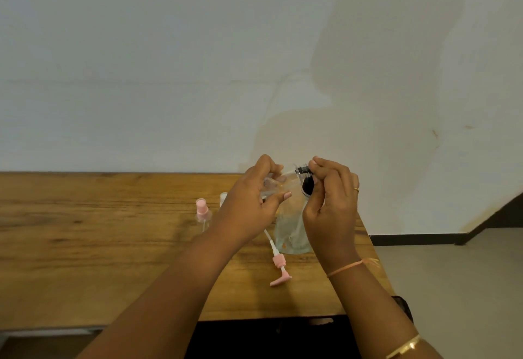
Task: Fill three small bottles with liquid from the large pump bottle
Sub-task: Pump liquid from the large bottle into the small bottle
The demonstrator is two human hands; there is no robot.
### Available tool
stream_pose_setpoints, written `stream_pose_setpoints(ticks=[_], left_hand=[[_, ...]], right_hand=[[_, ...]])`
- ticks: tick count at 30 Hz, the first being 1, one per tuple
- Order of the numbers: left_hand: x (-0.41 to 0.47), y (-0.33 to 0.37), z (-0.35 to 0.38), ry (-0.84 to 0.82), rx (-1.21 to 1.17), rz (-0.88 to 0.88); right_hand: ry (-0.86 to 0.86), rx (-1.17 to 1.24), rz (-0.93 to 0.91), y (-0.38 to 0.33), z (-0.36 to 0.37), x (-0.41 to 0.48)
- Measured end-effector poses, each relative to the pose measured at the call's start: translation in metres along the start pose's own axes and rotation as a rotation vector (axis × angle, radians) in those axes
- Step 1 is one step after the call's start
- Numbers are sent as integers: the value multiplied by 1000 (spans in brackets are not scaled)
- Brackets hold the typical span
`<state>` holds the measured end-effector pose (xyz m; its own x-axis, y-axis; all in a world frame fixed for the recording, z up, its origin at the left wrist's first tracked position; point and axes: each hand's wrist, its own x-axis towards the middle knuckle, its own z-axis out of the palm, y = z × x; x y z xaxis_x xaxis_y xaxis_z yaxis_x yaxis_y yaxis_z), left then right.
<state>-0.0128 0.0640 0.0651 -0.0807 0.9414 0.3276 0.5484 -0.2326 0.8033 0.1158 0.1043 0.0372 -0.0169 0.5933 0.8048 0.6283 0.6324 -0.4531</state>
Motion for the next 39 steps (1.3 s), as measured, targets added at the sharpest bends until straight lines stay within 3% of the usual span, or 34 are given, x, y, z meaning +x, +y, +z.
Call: stream_pose_setpoints(ticks=[10, 21, 32, 39], left_hand=[[0, 0, 0, 79, -38, 40], [-3, -3, 3, 23, -69, -22], [2, -8, 0, 87, -195, 20], [2, -10, 3, 30, -142, -41]], right_hand=[[14, 1, -6, -12, -9, 9], [-11, -63, -60, -5, -3, 4], [-9, 32, -15, -9, -11, 11], [-21, 8, -52, 0, -4, 4]])
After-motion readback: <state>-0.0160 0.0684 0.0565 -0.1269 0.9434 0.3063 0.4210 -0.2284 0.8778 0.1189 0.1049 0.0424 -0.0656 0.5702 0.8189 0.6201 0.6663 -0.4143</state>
